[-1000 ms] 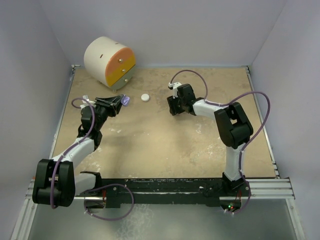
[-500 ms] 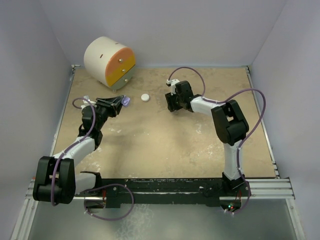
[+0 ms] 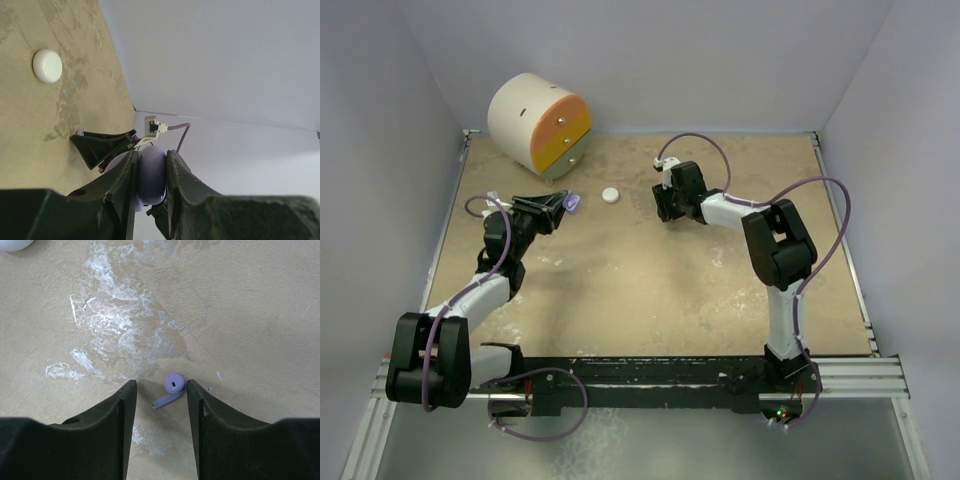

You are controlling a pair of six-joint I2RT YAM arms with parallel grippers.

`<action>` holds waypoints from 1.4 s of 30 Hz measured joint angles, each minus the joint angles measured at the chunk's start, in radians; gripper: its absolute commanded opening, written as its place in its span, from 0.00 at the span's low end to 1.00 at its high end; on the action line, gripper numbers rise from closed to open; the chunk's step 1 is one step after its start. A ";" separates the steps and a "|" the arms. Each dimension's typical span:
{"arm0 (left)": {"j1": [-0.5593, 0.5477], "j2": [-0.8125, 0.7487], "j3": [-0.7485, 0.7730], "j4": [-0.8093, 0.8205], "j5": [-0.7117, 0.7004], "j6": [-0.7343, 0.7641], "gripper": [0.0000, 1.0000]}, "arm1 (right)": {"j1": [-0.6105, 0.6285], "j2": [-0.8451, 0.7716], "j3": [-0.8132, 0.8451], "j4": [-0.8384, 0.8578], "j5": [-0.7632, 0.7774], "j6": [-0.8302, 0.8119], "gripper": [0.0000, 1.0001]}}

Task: Insert the wireless bluetooth earbuds into the charging case
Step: Adjust the earbud at the center of the board.

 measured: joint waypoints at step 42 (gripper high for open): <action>0.000 0.004 0.000 0.000 0.000 0.000 0.00 | 0.027 0.012 0.005 0.018 0.160 0.027 0.00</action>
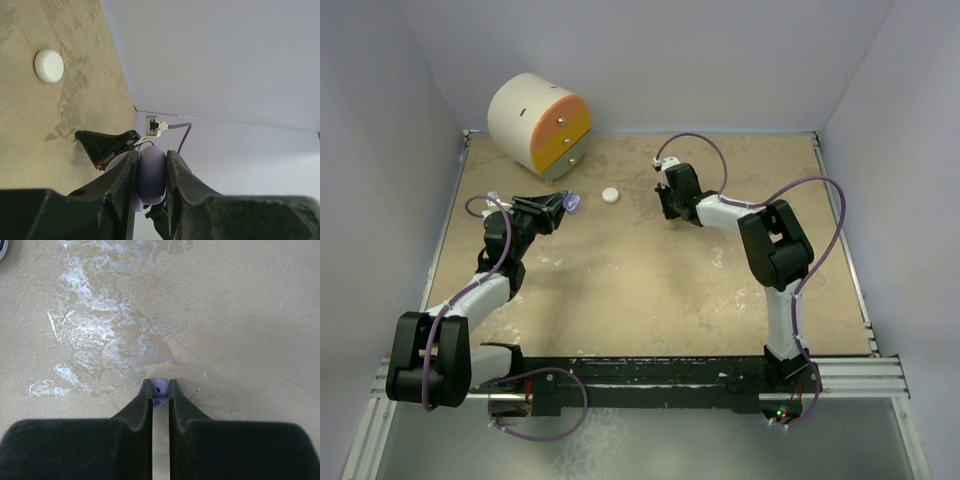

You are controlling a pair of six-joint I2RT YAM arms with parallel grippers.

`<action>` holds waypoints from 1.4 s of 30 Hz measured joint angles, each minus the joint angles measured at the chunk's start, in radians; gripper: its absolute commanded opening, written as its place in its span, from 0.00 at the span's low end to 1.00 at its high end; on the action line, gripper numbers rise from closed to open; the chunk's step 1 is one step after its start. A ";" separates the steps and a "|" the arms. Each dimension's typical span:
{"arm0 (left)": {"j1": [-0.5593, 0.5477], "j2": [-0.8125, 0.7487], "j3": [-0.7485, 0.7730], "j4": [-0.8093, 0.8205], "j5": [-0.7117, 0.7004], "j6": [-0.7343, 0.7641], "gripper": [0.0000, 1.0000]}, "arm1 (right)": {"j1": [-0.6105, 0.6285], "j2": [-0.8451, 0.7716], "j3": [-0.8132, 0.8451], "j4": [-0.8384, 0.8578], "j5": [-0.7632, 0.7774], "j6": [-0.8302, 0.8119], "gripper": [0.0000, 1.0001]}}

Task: Insert the wireless bluetooth earbuds into the charging case
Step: Adjust the earbud at the center of the board, then pick up the earbud from the center of the board.

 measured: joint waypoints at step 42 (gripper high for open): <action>-0.132 0.287 0.249 0.008 0.131 -0.029 0.00 | 0.096 -0.309 -0.438 1.235 -0.378 -0.411 0.00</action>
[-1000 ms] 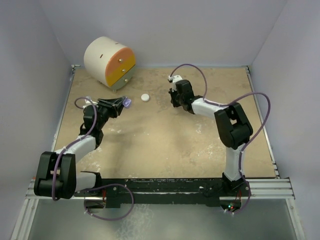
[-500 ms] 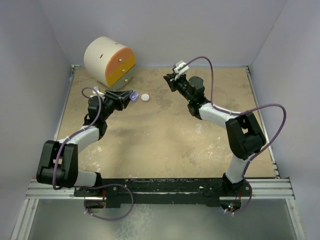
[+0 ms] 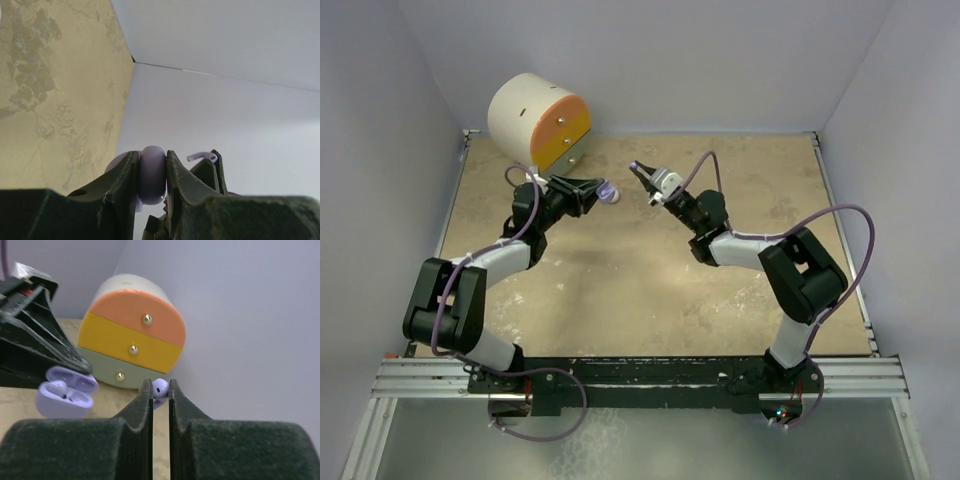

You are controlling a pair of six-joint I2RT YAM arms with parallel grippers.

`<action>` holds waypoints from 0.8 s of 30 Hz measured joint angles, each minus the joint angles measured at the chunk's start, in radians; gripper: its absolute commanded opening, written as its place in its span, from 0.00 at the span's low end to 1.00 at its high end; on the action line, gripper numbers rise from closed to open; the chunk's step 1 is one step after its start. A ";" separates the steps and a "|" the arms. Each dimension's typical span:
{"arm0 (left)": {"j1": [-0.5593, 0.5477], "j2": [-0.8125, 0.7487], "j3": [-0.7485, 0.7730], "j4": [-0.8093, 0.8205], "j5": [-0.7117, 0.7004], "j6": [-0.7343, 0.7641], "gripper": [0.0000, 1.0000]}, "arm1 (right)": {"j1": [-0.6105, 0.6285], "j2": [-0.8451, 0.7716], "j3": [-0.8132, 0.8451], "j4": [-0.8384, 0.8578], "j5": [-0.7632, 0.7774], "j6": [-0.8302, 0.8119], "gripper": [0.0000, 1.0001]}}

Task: Insert the wireless bluetooth earbuds into the charging case
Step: Pick up the earbud from the center of the board, then place the earbud in the charging case.

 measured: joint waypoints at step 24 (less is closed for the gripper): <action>-0.034 0.071 0.082 0.000 0.042 -0.013 0.00 | 0.042 -0.007 -0.053 0.179 -0.137 -0.170 0.00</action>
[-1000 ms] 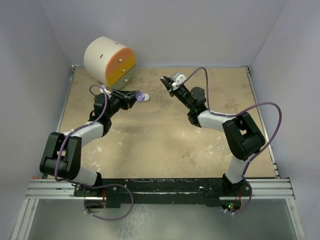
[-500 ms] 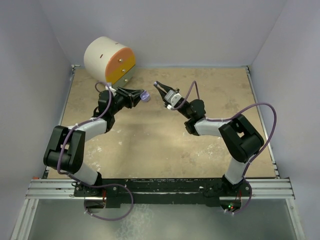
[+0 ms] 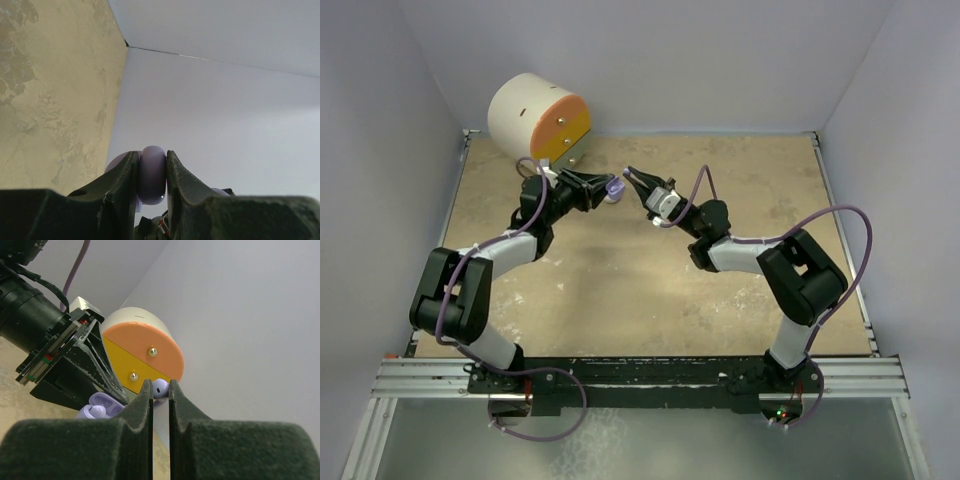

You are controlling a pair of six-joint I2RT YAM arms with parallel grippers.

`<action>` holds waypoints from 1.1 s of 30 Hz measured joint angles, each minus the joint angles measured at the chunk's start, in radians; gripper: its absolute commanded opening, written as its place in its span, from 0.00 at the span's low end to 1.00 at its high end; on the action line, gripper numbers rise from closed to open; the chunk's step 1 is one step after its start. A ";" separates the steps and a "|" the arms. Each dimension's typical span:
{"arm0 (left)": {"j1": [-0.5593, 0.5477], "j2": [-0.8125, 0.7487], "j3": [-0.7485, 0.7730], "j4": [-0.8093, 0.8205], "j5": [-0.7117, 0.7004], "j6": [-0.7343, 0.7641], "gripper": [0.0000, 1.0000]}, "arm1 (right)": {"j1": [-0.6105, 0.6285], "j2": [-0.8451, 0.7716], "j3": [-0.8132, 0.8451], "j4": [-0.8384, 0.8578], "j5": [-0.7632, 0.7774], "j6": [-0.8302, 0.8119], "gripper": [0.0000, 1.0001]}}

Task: Insert the wireless bluetooth earbuds into the charging case
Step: Place the earbud in the charging case.

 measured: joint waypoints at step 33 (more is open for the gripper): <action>-0.035 0.015 0.043 0.000 0.012 -0.005 0.00 | 0.008 0.002 -0.020 -0.002 -0.003 -0.011 0.00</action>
